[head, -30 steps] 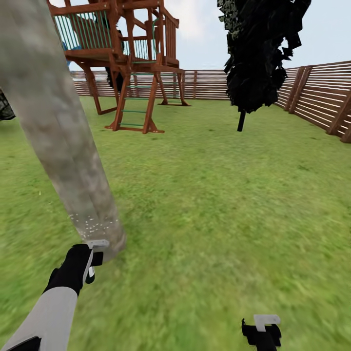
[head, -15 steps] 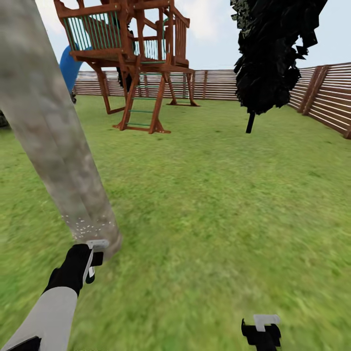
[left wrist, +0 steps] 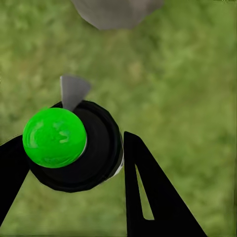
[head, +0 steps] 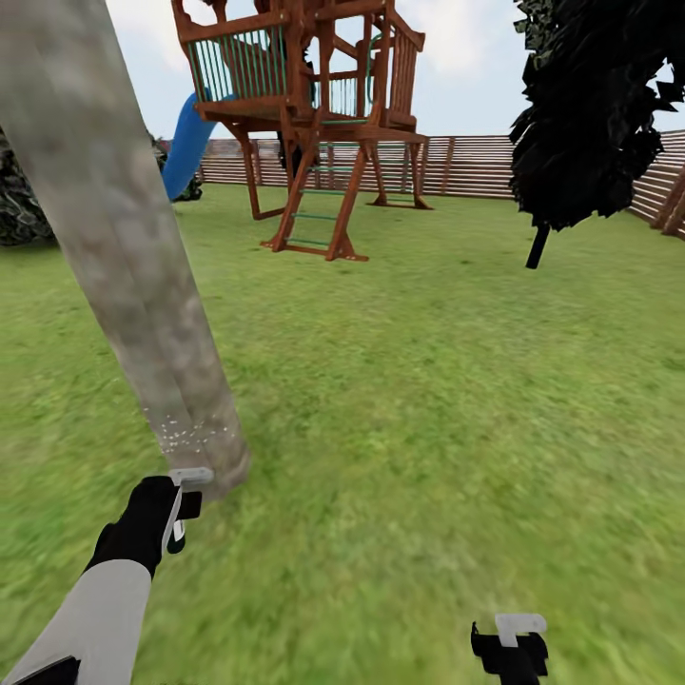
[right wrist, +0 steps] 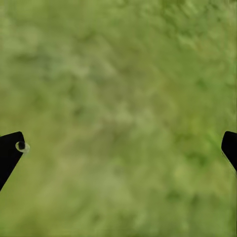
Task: In the garden, pick up the pesticide atomizer on the floor and spray pesticide onto both trees until each tree trunk is fully covered.
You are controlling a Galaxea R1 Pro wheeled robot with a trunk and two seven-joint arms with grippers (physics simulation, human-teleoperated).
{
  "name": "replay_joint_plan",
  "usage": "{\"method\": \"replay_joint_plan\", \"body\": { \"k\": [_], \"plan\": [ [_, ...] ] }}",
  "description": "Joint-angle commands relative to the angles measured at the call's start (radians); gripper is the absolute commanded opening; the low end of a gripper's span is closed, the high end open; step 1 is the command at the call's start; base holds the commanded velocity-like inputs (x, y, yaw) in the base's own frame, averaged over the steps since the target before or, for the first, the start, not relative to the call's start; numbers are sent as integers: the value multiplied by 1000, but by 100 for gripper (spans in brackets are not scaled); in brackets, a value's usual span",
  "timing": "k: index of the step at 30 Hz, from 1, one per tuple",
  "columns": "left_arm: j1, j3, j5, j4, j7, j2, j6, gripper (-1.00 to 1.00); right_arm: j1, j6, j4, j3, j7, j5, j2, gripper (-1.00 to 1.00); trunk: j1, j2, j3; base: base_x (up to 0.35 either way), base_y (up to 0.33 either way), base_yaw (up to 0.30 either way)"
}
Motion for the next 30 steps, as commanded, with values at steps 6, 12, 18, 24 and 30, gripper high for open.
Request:
{"method": "replay_joint_plan", "body": {
  "k": [6, 12, 18, 24, 30],
  "plan": [
    [-1, 2, -6, -1, -6, -1, 4, -100, -1, -2, 0, -7, -4, 11, 0, 100, 0, 0, -1, 147, -268, 278],
    [-1, 2, -6, -1, -6, -1, 4, -100, -1, -2, 0, -7, -4, 11, 0, 100, 0, 0, -1, 171, -247, 278],
    [-1, 2, -5, -13, -7, -17, 4, -100, -1, -2, 0, -7, -4, 11, 0, 100, 0, 0, -1, 56, -74, 278],
    [-9, -10, -13, -128, -1, -70, 37, -100, -1, -2, 0, -7, -4, 11, 0, 100, 0, 0, -1, 3, -5, 150],
    [-107, -146, -8, -156, -2, -100, 235, -100, -1, -3, -1, -8, -4, 11, -2, 100, 0, 0, -1, 0, 0, 3]
  ]
}}
